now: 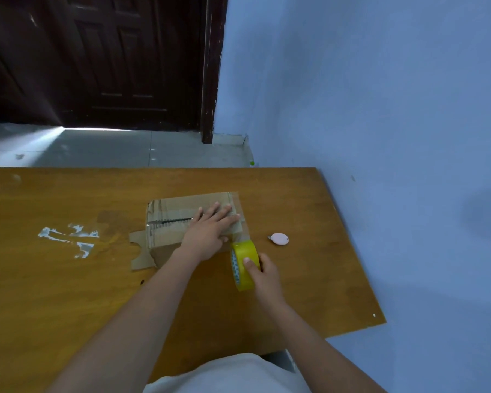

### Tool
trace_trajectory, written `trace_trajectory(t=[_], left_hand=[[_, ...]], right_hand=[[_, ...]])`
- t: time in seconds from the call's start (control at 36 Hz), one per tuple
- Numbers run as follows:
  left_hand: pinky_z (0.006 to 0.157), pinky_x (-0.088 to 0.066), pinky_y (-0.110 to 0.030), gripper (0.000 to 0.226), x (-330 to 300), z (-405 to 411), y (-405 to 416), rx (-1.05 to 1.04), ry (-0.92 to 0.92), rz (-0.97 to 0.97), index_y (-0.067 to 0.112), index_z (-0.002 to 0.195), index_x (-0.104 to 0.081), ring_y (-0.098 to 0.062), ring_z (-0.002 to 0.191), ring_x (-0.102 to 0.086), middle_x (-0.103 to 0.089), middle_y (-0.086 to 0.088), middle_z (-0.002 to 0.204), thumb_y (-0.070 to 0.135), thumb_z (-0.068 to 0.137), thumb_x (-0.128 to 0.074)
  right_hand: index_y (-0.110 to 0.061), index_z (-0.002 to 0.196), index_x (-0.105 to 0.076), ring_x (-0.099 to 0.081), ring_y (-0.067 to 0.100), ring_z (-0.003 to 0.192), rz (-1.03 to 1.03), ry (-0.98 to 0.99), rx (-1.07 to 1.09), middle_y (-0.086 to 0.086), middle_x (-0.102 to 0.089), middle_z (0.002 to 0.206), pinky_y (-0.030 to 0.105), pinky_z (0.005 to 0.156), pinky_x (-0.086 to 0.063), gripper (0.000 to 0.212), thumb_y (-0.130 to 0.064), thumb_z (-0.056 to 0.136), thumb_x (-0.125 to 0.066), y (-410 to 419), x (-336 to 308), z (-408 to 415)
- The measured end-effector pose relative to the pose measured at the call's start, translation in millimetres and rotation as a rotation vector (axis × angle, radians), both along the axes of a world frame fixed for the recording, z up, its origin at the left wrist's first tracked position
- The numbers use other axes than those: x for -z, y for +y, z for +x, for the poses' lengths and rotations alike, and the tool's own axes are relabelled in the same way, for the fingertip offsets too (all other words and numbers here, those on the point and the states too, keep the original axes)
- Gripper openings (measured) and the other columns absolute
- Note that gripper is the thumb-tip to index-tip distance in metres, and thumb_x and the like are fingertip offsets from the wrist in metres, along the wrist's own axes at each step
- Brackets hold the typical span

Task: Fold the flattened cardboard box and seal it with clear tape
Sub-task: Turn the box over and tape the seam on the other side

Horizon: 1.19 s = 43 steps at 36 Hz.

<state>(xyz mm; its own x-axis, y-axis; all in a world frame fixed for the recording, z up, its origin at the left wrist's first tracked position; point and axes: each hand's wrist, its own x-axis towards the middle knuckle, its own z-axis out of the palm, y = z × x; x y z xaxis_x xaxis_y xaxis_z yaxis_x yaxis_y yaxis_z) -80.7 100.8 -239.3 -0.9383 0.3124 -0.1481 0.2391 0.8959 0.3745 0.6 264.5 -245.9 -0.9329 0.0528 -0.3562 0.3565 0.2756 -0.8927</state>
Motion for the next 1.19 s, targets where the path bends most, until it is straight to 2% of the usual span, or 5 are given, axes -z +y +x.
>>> trace_trajectory(t=[0.36,0.56,0.69,0.89,1.19], left_hand=[[0.117,0.004,-0.041,0.066,3.8,-0.7,-0.2,-0.008,0.012,0.013,0.041,0.147,-0.019,-0.012,0.146,0.007,-0.002,0.014,0.158,0.021,0.094,-0.051],[0.117,0.005,-0.041,0.065,2.1,-1.4,-2.6,0.001,0.001,0.014,0.041,0.147,-0.018,-0.012,0.146,0.009,-0.001,0.014,0.158,0.021,0.094,-0.051],[0.117,0.004,-0.041,0.065,3.0,-3.2,-2.6,0.011,0.004,0.008,0.041,0.147,-0.018,-0.013,0.146,0.007,-0.002,0.013,0.159,0.023,0.094,-0.051],[0.117,0.005,-0.04,0.057,0.1,-0.9,-2.9,0.01,-0.006,0.042,0.041,0.147,-0.023,-0.012,0.146,0.004,-0.006,0.011,0.159,0.038,0.092,-0.039],[0.117,0.002,-0.04,0.045,0.4,1.5,1.1,-0.008,0.021,-0.008,0.041,0.146,-0.024,-0.012,0.146,0.003,-0.005,0.013,0.158,0.045,0.101,-0.022]], right_hand=[[-0.017,0.064,-0.048,-0.041,0.006,0.051,0.032,-0.031,0.028,-0.006,-0.046,0.058,0.022,0.051,-0.034,0.031,-0.023,0.092,-0.059,-6.4,6.0,-11.5],[-0.011,0.082,-0.062,-0.057,0.017,0.071,0.159,-0.188,0.015,0.004,-0.061,0.077,0.029,0.067,-0.043,0.037,-0.045,0.093,-0.051,-2.3,24.5,-3.9],[-0.018,0.074,-0.054,-0.049,0.008,0.063,0.159,-0.12,0.003,-0.006,-0.053,0.069,0.023,0.058,-0.037,0.03,-0.041,0.094,-0.051,-1.2,16.5,2.5],[-0.025,0.086,-0.058,-0.061,0.02,0.085,0.098,-0.131,-0.025,0.002,-0.062,0.089,0.041,0.081,-0.05,0.017,-0.029,0.097,-0.045,7.6,20.8,5.4],[-0.015,0.099,-0.056,-0.056,0.019,0.094,0.169,-0.162,-0.039,0.001,-0.059,0.097,0.031,0.082,-0.043,0.024,-0.034,0.099,-0.042,0.3,27.4,-0.2]])
